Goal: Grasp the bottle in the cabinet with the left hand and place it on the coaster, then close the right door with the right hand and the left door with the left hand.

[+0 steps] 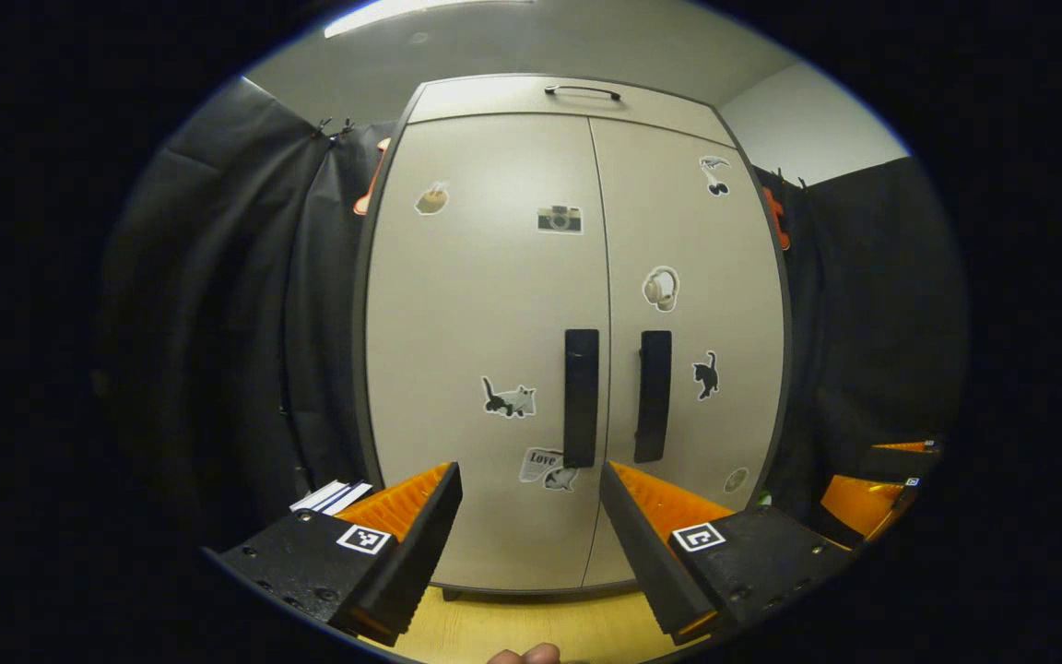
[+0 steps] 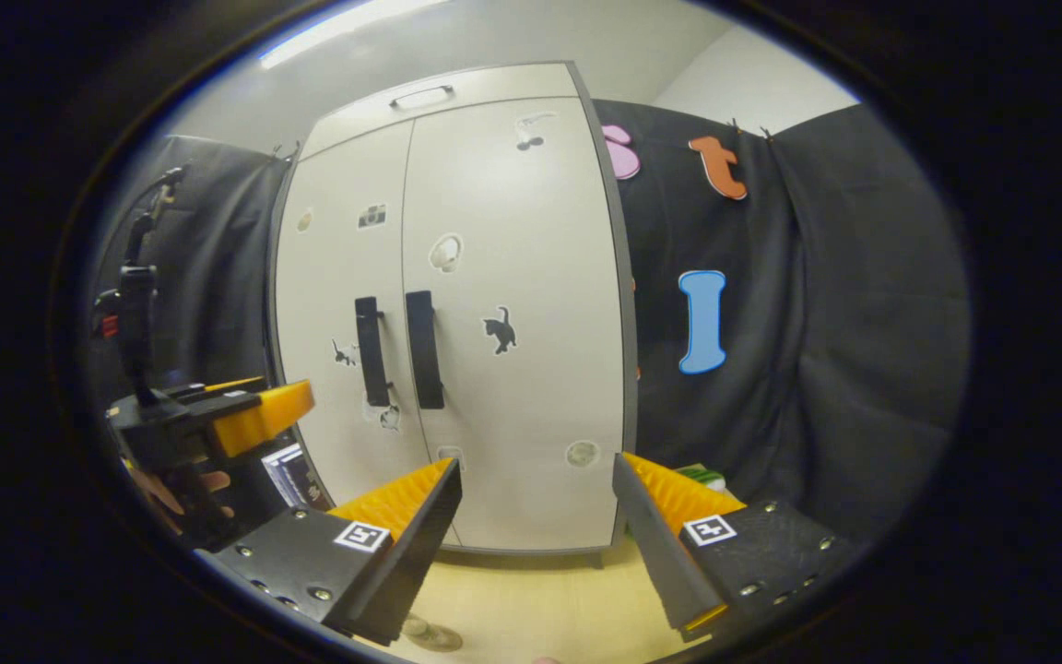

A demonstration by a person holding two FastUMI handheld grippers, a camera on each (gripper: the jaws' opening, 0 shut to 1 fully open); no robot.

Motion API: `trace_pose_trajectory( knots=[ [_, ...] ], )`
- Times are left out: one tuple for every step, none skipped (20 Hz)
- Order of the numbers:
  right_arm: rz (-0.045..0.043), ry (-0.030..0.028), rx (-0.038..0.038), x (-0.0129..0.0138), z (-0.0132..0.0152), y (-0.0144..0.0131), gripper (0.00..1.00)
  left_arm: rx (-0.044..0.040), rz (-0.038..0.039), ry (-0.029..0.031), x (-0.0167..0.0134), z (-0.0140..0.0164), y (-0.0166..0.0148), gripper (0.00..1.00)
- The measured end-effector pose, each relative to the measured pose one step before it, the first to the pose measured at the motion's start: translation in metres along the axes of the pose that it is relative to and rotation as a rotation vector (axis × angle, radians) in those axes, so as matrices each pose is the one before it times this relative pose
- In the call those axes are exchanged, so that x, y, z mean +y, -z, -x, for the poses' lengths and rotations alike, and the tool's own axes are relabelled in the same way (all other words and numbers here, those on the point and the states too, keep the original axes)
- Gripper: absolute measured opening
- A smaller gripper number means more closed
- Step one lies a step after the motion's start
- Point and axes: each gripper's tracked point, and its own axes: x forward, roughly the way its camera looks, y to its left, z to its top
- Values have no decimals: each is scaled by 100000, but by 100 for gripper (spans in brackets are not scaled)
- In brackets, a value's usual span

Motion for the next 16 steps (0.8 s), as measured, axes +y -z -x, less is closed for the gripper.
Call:
trace_pose_trajectory(
  knots=[
    [-29, -253, -320, 444, 235, -255, 100, -426, 647, -949, 596, 1210, -353, 95],
    [223, 279, -475, 295, 324, -333, 100, -102, -62, -972, 611, 1030, -55, 95],
    [923, 124, -512, 303, 385, -187, 100, -185, 208, -933, 618, 1102, -73, 95],
    [1116, 710, -381, 147, 294, -247, 100, 707, 189, -419, 428, 1143, 301, 95],
    [818, 382, -505, 255, 242, -213, 96, 1096, 948, 337, 132, 926, 343, 95],
    [201, -325, -316, 409, 198, -208, 100, 1186, 264, 650, 130, 754, 488, 96],
    [40, -237, -174, 345, 239, -122, 100, 644, 655, -274, 267, 591, 392, 96],
    [444, 194, -450, 184, 231, -182, 100, 128, -15, -633, 387, 318, 212, 96],
    [641, 407, -379, 100, 243, -117, 100, 87, 371, -135, 152, 358, 129, 96],
    [644, 32, -235, 165, 220, -73, 100, 359, 163, 187, 61, 93, 156, 96],
    [328, 256, -49, 102, 176, 26, 100, -47, 542, 212, 101, 188, 41, 96],
    [232, 91, 101, 83, 240, 16, 100, 81, 417, 476, -27, 99, 9, 96],
    [148, 233, 52, 46, 135, 43, 100, 19, 299, 493, 26, 62, -21, 96],
    [36, 358, 248, 4, 215, 83, 100, 693, 263, 638, -119, 92, 273, 96],
    [393, 228, -120, -19, 168, -30, 100, -55, 339, -24, 170, 100, 29, 96],
    [344, 434, -163, -76, 169, -19, 100, 620, 273, 155, 20, 36, 222, 96]
  ],
)
